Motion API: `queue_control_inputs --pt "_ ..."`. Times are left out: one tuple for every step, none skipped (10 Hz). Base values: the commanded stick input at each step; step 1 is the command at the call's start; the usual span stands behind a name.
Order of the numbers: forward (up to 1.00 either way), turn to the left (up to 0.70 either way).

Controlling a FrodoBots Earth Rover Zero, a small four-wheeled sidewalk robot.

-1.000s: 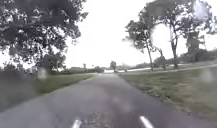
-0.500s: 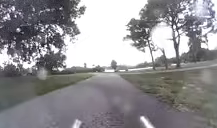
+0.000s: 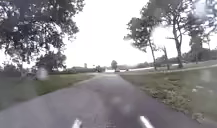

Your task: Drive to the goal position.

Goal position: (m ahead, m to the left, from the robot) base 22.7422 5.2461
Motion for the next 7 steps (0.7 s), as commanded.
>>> queue_control_inputs --pt "0.70 0.00" --pt "0.70 0.00" --pt "0.70 0.00" --pt "0.70 0.00" --pt "0.70 0.00" --pt "0.70 0.00" --pt "0.70 0.00"
